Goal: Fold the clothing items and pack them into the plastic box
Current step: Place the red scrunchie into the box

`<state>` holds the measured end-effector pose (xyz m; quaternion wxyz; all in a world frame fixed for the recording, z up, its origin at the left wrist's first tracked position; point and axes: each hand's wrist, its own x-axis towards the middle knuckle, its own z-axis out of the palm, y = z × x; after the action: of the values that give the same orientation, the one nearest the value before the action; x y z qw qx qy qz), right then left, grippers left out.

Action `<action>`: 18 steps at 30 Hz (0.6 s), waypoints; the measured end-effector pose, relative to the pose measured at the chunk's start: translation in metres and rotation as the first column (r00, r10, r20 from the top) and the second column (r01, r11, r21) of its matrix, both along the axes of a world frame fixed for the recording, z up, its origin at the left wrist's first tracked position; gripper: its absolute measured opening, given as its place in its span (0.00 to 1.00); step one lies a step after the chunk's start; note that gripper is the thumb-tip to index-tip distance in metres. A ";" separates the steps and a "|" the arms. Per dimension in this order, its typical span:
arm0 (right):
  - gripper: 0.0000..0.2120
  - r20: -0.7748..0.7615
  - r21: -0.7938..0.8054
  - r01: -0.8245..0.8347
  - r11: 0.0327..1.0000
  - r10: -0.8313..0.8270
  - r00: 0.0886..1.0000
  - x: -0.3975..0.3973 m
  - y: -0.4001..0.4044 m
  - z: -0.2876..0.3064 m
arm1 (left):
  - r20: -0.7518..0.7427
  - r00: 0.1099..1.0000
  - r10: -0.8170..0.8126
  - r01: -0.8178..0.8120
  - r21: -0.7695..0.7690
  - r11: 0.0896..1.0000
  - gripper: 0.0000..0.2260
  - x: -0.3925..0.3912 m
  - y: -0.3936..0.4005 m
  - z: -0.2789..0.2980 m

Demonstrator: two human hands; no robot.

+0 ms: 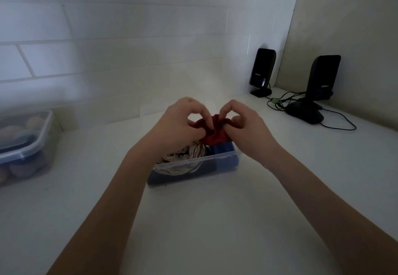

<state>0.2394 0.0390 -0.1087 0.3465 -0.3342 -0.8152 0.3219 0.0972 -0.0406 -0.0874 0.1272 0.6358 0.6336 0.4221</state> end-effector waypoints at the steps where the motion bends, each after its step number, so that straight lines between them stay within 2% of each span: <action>1: 0.07 0.091 0.056 0.017 0.998 -0.022 0.996 0.001 0.002 -0.001 | -0.020 1.000 -0.004 0.003 -0.027 1.000 0.14 0.000 -0.001 -0.001; 4: 0.05 0.276 0.192 0.068 0.979 -0.120 0.954 0.003 0.002 -0.003 | -0.106 0.994 0.032 -0.047 -0.146 0.988 0.13 0.001 -0.002 -0.005; 7: 0.05 0.325 0.265 0.098 0.959 -0.184 0.928 0.004 0.003 -0.002 | -0.242 0.970 0.036 -0.085 -0.193 0.977 0.12 0.002 0.000 -0.009; 9: 0.06 0.353 0.323 0.082 0.943 -0.201 0.914 0.004 0.003 -0.002 | -0.282 0.959 0.021 -0.082 -0.204 0.976 0.12 0.001 0.001 -0.011; 13: 0.08 0.371 0.464 0.005 0.886 -0.200 0.907 0.004 0.001 0.001 | -0.341 0.940 -0.012 -0.083 -0.263 0.961 0.12 0.000 0.003 -0.013; 18: 0.08 0.602 0.479 -0.175 0.860 -0.177 0.778 0.005 0.003 0.015 | -0.469 0.882 -0.040 -0.124 -0.314 0.941 0.16 0.006 0.008 -0.015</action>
<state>0.2443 0.0423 -0.0935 0.1309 -0.3183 -0.9382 -0.0358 0.1029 -0.0329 -0.1027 0.0671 0.6738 0.7215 0.1447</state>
